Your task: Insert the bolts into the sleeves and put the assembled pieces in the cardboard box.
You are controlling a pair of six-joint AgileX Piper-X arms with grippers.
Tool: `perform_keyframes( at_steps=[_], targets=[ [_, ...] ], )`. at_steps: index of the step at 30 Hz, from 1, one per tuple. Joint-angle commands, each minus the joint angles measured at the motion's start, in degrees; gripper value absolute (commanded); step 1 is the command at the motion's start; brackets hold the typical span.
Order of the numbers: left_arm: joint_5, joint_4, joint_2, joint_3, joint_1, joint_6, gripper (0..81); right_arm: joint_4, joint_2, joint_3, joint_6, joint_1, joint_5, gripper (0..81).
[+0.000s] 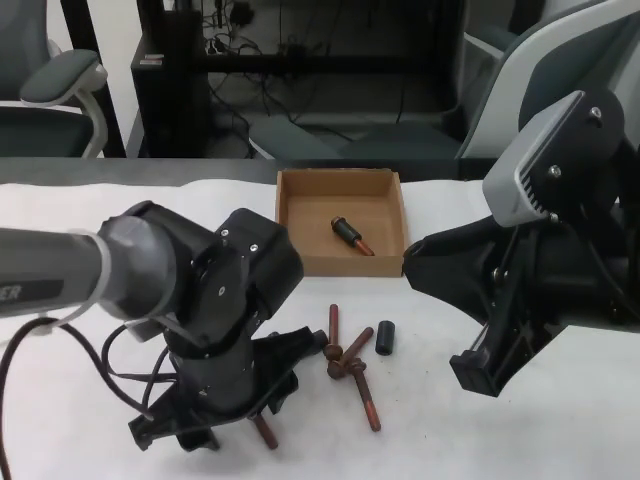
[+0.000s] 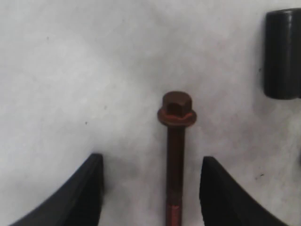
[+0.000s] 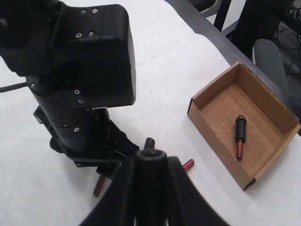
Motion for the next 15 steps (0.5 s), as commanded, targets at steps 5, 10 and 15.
perform_keyframes(
  at_steps=[5,10,15],
  targets=[
    [-1.4,-5.2,0.5,0.9,-0.2,-0.5,59.9,-0.3,-0.8,-0.8,0.4,-0.3,-0.4,0.6],
    [-2.1,-5.5,0.5,0.9,-0.2,-0.5,59.9,-0.3,-0.8,-0.8,0.4,-0.3,-0.4,0.6],
    [-3.1,-5.5,0.5,0.9,0.0,-0.5,58.2,-0.3,-0.8,-0.8,0.3,-0.3,-0.4,0.6]
  ],
)
